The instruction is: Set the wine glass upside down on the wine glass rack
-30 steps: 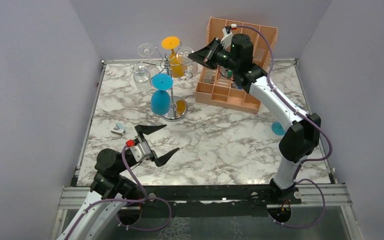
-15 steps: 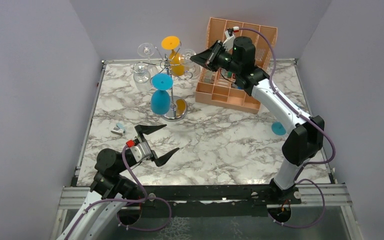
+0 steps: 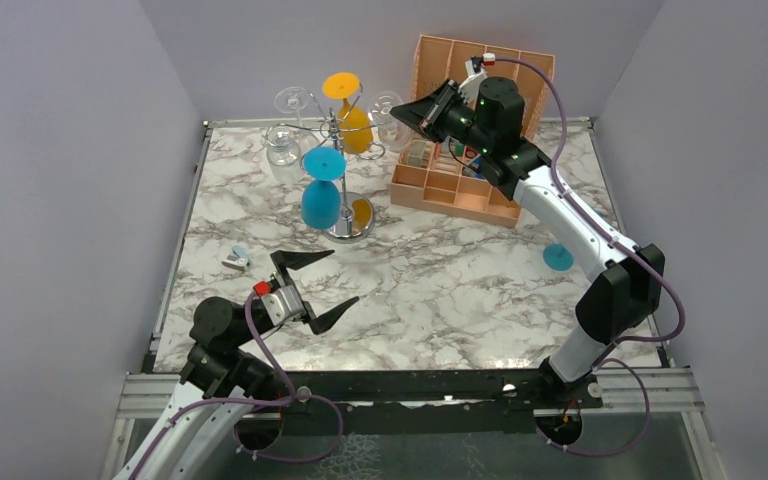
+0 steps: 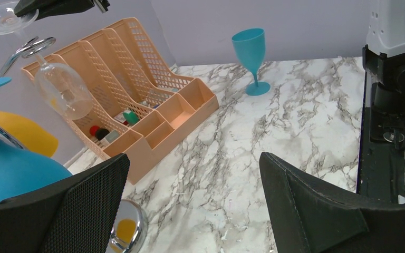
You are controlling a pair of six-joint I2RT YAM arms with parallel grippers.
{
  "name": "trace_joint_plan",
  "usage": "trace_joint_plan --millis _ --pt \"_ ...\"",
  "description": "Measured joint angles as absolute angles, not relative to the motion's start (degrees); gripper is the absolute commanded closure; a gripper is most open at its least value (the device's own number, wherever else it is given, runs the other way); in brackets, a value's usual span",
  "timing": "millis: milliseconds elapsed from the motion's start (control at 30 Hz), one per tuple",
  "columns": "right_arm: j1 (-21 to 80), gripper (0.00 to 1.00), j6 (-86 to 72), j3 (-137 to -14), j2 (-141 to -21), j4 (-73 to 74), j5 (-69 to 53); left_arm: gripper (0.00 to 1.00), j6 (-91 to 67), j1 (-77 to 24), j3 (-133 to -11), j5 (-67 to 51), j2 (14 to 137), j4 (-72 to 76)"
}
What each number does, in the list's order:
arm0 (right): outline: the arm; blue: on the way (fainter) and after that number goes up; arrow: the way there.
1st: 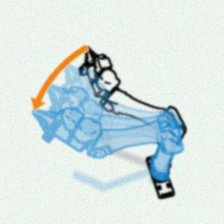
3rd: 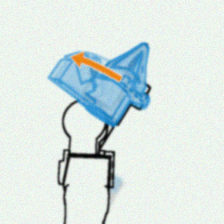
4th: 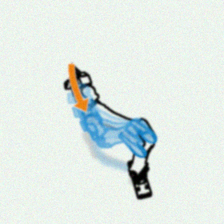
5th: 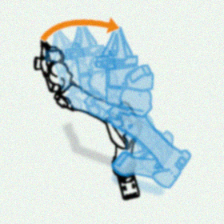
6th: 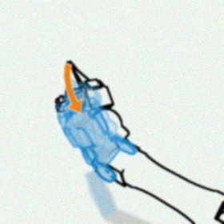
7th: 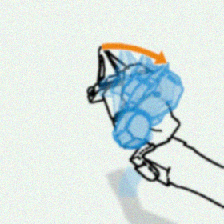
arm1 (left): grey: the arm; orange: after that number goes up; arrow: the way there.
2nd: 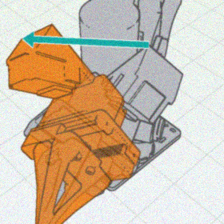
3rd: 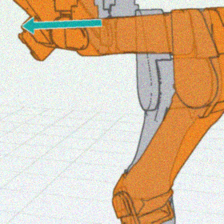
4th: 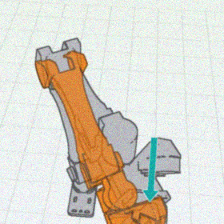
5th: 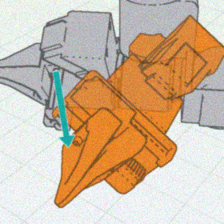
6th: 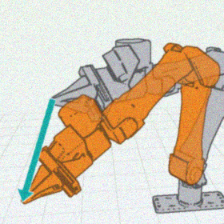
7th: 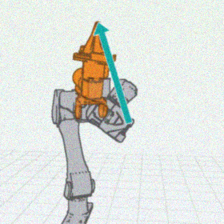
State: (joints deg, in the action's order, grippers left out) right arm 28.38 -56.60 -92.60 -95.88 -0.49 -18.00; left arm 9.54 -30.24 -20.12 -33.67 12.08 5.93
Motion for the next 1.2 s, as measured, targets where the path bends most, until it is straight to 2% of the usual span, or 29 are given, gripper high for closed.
trace_joint_plan --millis 900,1067,1200 --pt "28.38 0.99 -59.13 -92.55 -98.65 -2.57 -11.77 0.01 10.35 -30.24 -19.84 -34.22 10.79 5.91" --pt "28.38 0.86 -58.37 -94.59 -100.38 -2.68 -11.35 0.01 10.41 -30.24 -19.79 -34.22 10.74 5.89" --pt "28.38 0.82 -57.39 -95.88 -101.14 -2.57 -11.18 0.01 10.50 -30.24 -19.79 -34.22 10.46 5.87"
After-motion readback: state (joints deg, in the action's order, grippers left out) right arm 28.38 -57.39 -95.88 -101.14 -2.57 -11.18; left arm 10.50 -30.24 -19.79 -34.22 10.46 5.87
